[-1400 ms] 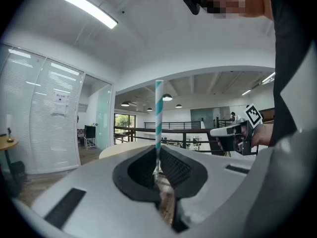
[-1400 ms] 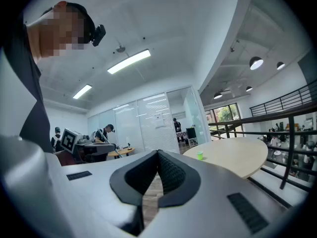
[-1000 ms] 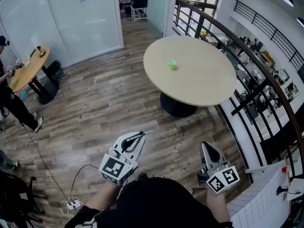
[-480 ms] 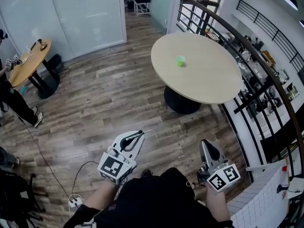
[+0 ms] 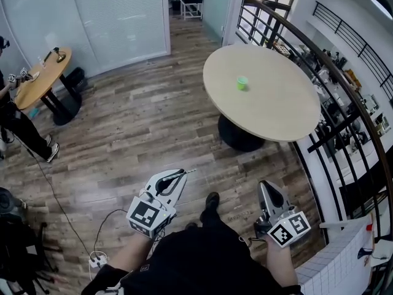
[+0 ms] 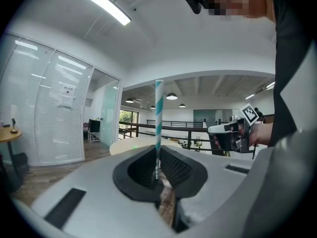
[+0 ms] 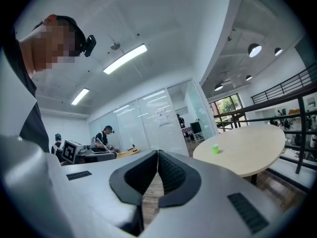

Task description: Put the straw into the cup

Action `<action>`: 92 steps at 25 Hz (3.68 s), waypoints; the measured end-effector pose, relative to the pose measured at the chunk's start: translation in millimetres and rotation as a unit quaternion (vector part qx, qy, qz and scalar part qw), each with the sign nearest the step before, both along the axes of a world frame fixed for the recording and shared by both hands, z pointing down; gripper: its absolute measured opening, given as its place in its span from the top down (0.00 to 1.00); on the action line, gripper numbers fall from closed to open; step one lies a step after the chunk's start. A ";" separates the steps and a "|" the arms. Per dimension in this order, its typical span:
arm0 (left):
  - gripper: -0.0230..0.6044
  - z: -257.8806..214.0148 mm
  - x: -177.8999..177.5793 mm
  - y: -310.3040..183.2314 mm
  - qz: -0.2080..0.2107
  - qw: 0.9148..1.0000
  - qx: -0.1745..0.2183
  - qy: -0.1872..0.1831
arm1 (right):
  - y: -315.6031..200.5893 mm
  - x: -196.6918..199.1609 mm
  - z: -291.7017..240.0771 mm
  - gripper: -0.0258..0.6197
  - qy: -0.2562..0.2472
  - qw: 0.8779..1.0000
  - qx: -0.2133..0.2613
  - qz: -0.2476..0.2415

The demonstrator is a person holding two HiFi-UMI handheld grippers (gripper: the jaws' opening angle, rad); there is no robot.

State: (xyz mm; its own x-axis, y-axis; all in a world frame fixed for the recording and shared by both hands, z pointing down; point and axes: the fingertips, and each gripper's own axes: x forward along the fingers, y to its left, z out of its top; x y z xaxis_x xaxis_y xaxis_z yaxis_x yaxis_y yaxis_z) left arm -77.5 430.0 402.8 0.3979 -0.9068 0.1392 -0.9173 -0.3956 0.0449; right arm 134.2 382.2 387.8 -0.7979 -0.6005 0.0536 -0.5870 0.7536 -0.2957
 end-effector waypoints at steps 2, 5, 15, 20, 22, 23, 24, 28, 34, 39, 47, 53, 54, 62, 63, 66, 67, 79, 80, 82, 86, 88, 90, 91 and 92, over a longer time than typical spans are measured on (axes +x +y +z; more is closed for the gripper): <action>0.92 4.4 -3.4 -12.8 -0.002 1.000 -0.006 -0.003 | -14.5 -5.0 4.4 0.92 -0.004 1.000 -0.005 -0.005; 0.92 11.4 -10.2 -33.6 -0.009 1.000 -0.019 -0.005 | -38.1 -14.6 13.1 0.93 -0.008 1.000 -0.017 -0.017; 0.92 2.3 -4.9 -150.7 -0.017 1.000 -0.014 -0.012 | -157.8 -24.2 29.9 0.93 -0.023 0.998 -0.039 -0.049; 0.92 -6.9 1.2 -201.7 -0.026 0.999 -0.011 -0.016 | -203.9 -23.4 25.9 0.92 -0.026 0.997 -0.039 -0.068; 0.92 -1.7 4.9 -216.7 -0.025 0.999 -0.017 -0.012 | -218.2 -21.7 28.4 0.92 -0.027 0.996 -0.043 -0.067; 0.92 0.6 6.9 -224.1 -0.024 0.999 -0.020 -0.010 | -225.5 -20.6 29.4 0.92 -0.027 0.996 -0.045 -0.065; 0.92 2.2 8.7 -231.3 -0.023 0.999 -0.021 -0.009 | -232.8 -19.8 30.2 0.92 -0.026 0.997 -0.047 -0.064; 0.92 8.3 10.3 -258.5 -0.022 0.999 -0.023 -0.019 | -258.2 -20.0 34.8 0.92 -0.019 0.997 -0.053 -0.059; 0.92 19.5 -2.7 -310.3 -0.008 0.999 -0.023 -0.027 | -299.7 -29.7 44.0 0.92 -0.005 0.997 -0.059 -0.044; 0.92 15.6 -14.3 -372.6 0.020 0.999 -0.014 -0.027 | -351.6 -37.0 46.2 0.92 -0.001 0.998 -0.056 -0.014; 0.92 1.3 -59.9 -476.8 0.056 0.998 -0.006 -0.023 | -444.7 -91.4 30.9 0.92 0.009 0.999 -0.049 0.012; 0.92 -7.9 -87.9 -538.9 0.091 0.996 -0.005 -0.023 | -502.2 -121.0 19.7 0.92 -0.001 0.998 -0.052 0.042; 0.92 -9.0 -91.1 -545.7 0.098 0.995 -0.004 -0.023 | -508.3 -125.2 18.3 0.92 -0.001 0.998 -0.052 0.046; 0.92 -3.2 -85.8 -588.3 0.143 0.989 -0.016 -0.021 | -540.7 -130.0 20.0 0.92 0.013 0.996 -0.062 0.066; 0.92 -1.9 -83.5 -592.9 0.147 0.989 -0.018 -0.020 | -544.7 -128.5 20.0 0.92 0.013 0.996 -0.062 0.067; 0.92 0.3 -76.1 -604.8 0.158 0.987 -0.025 -0.014 | -555.3 -125.3 19.0 0.92 0.010 0.996 -0.061 0.071; 0.92 0.9 -73.0 -607.9 0.162 0.986 -0.027 -0.012 | -558.5 -123.4 19.4 0.92 0.010 0.995 -0.062 0.072; 0.92 44.5 -17.6 -657.0 0.207 0.975 -0.079 -0.029 | -599.6 -81.5 53.0 0.92 0.002 0.991 -0.095 0.096; 0.92 50.5 -12.9 -660.3 0.210 0.974 -0.084 -0.032 | -602.2 -78.7 58.2 0.92 0.000 0.990 -0.099 0.097; 0.92 61.9 -3.0 -667.7 0.216 0.971 -0.092 -0.037 | -607.6 -73.8 69.6 0.92 -0.002 0.989 -0.108 0.096; 0.92 84.0 8.3 -678.3 0.226 0.967 -0.107 -0.042 | -611.9 -74.5 90.4 0.92 -0.004 0.988 -0.123 0.091; 0.92 95.8 11.4 -681.5 0.230 0.965 -0.116 -0.045 | -611.7 -74.5 97.8 0.92 -0.006 0.987 -0.129 0.092; 0.92 107.9 14.8 -685.2 0.233 0.963 -0.126 -0.047 | -612.4 -72.0 106.0 0.92 -0.006 0.986 -0.138 0.095; 0.92 113.9 16.5 -687.8 0.233 0.962 -0.130 -0.048 | -613.6 -70.5 110.3 0.92 -0.005 0.985 -0.142 0.096; 0.92 119.8 18.4 -690.8 0.234 0.962 -0.134 -0.049 | -615.1 -68.9 114.3 0.92 -0.005 0.985 -0.145 0.097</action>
State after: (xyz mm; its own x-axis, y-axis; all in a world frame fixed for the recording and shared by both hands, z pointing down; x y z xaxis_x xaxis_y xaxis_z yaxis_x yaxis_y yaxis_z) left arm -59.1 -260.8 522.6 0.7271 -0.5575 0.4008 -0.6461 -0.7530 0.1247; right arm 65.3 -232.9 502.1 -0.6712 -0.7021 0.2377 -0.7074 0.5107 -0.4886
